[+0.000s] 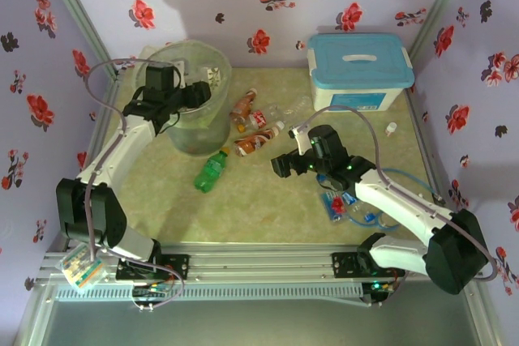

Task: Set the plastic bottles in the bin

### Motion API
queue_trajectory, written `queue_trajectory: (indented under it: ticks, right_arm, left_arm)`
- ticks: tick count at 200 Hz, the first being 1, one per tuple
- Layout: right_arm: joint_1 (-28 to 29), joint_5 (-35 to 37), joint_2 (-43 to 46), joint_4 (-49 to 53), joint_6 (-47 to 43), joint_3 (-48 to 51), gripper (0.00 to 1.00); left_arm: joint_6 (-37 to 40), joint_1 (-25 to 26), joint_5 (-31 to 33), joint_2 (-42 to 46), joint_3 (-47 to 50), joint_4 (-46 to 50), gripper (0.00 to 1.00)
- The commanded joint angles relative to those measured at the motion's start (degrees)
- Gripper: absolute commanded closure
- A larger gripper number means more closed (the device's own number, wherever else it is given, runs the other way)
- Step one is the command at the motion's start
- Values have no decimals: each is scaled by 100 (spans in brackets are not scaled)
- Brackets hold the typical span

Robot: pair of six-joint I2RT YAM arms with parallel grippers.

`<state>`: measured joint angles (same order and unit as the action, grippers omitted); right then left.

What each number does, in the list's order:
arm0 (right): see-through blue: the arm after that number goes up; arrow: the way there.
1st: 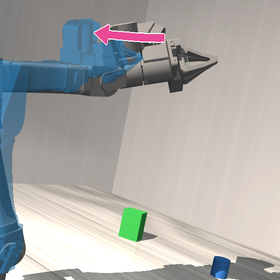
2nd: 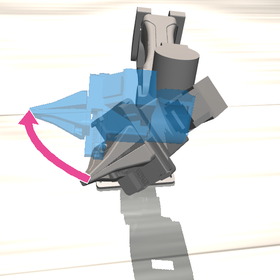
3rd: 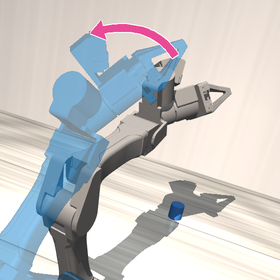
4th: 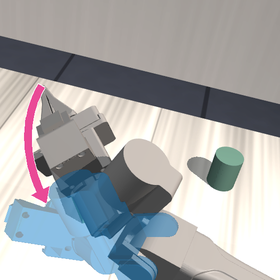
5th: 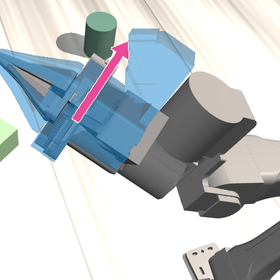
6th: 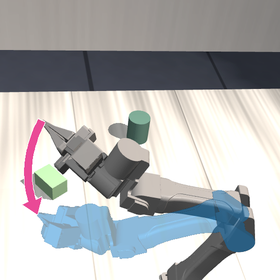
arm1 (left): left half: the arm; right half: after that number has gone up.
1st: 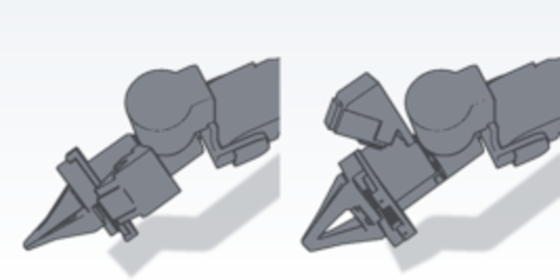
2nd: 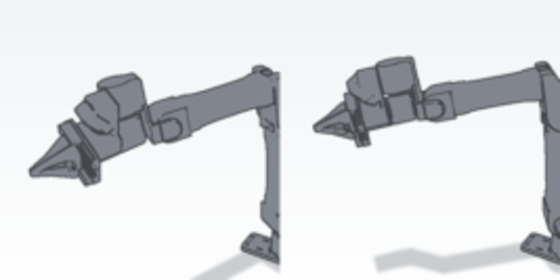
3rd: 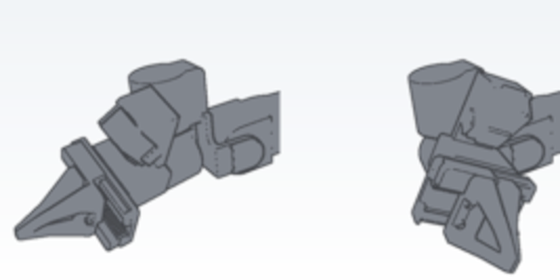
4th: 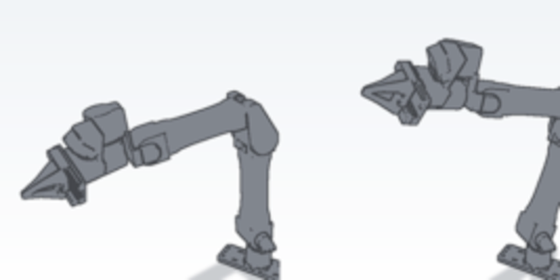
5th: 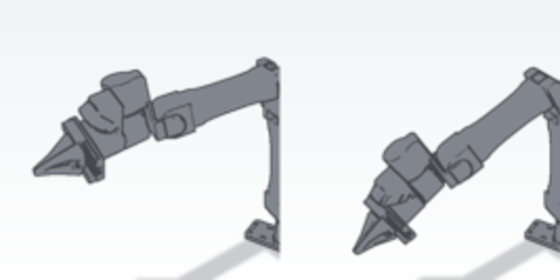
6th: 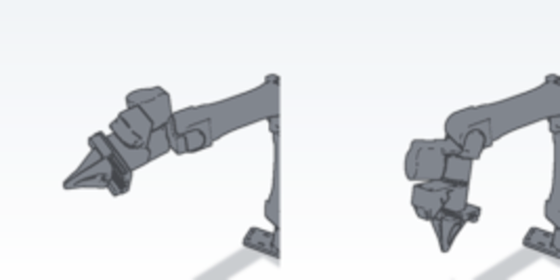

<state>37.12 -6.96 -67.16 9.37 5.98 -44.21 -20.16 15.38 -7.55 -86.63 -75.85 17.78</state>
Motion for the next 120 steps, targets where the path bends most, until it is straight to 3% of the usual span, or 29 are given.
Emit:
queue_trajectory:
  ticks: [1,34,84,120]
  right_arm:
    - [-30,125,8,66,-87,-155,1]
    - [-27,116,1,73,-63,-141,1]
    - [-62,247,10,91,102,-185,1]
    - [-387,161,153,225,574,-296,1]
  left_arm:
    - [333,106,-18,-250,-217,681,29]
    - [560,62,12,-220,-852,1051,21]
    - [720,59,8,-107,-1447,1376,19]
    - [754,61,-21,-49,-1488,1474,18]
